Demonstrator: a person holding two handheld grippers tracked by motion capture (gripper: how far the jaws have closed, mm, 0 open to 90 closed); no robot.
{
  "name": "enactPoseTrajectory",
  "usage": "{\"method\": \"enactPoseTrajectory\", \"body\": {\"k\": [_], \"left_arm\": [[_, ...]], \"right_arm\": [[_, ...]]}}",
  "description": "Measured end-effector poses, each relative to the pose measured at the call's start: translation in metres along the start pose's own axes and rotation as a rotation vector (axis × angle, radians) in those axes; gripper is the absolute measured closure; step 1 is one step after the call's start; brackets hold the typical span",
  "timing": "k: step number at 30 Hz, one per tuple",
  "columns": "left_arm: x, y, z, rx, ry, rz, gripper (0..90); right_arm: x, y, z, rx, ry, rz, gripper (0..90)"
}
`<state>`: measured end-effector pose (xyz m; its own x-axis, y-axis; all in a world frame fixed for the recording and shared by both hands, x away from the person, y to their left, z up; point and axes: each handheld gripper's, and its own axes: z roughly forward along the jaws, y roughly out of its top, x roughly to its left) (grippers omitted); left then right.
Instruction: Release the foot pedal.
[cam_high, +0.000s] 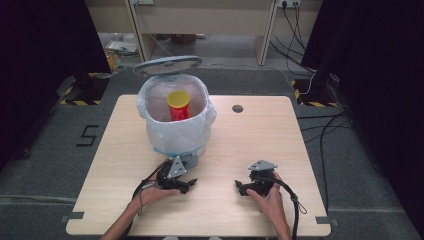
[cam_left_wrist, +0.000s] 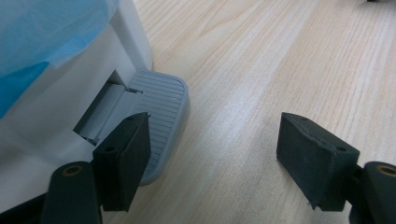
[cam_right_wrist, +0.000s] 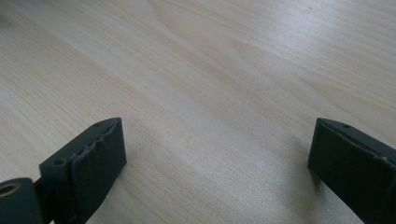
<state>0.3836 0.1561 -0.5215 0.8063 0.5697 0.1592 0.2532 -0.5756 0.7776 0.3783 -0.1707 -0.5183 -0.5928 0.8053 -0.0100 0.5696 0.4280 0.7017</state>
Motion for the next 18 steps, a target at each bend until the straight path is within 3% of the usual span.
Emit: {"method": "enactPoseTrajectory", "body": {"k": [10, 14, 18], "left_arm": [[-0.0041, 0.0029, -0.0007, 0.005, 0.032, -0.002, 24.9], [-0.0028, 0.0044, -0.0025, -0.009, 0.024, -0.037, 24.6], [-0.0043, 0.0077, -0.0062, -0.017, 0.039, -0.028, 24.1]], "right_arm": [[-0.0001, 0.0001, 0.0001, 0.000, 0.000, -0.002, 4.1], [0.0000, 0.0001, 0.0002, 0.001, 0.000, -0.001, 3.9], [-0.0002, 0.0002, 0.0002, 0.002, 0.000, -0.002, 3.9]]}}
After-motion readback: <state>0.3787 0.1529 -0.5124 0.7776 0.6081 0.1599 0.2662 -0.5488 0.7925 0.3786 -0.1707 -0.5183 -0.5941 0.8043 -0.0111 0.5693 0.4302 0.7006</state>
